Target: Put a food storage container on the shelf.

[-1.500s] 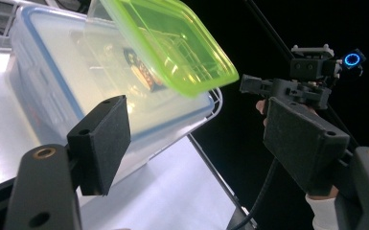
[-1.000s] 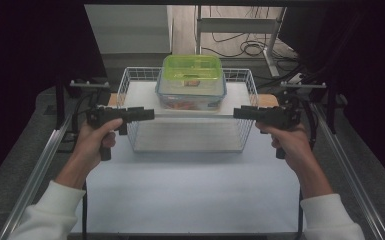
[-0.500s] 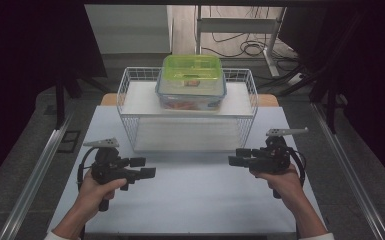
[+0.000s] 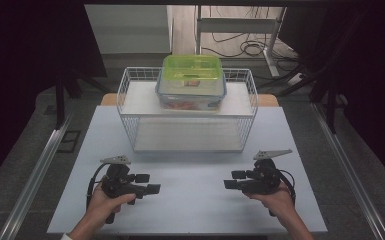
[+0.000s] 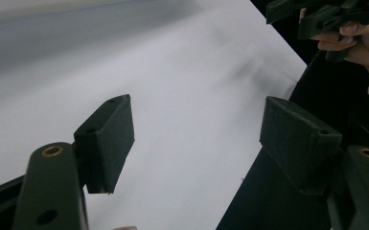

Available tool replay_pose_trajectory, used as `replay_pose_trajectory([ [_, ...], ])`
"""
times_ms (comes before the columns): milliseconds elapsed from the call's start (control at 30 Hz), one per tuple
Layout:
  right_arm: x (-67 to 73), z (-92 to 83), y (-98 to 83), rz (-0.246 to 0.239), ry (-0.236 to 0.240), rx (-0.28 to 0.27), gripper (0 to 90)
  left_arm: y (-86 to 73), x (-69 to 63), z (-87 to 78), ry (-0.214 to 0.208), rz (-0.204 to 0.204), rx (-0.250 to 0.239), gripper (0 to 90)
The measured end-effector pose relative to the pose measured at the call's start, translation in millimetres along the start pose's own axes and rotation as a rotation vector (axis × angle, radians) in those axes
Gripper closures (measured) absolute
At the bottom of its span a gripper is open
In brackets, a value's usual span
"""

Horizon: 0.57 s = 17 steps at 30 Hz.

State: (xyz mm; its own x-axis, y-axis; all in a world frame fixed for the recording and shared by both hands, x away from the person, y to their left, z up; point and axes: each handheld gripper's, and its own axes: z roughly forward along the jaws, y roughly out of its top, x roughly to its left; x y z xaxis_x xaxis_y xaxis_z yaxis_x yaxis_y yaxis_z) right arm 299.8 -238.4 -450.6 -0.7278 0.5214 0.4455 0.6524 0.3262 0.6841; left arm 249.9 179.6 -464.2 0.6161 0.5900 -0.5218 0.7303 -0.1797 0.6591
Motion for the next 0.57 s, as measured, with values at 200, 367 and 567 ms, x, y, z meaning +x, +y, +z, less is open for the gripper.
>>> replay_pose_trajectory([
  [200,2.1,2.3,-1.5,-0.008,-0.005,0.005,38.0,-2.5,0.3,1.4,-0.001,-0.006,0.01,27.0],
  [367,1.7,2.5,-1.8,-0.009,-0.004,-0.002,38.0,-3.5,2.1,3.5,-0.002,-0.01,0.021,27.2],
  [567,1.5,3.0,-4.9,-0.013,-0.016,-0.02,36.8,-3.9,3.2,2.7,0.011,-0.008,0.019,27.0],
])
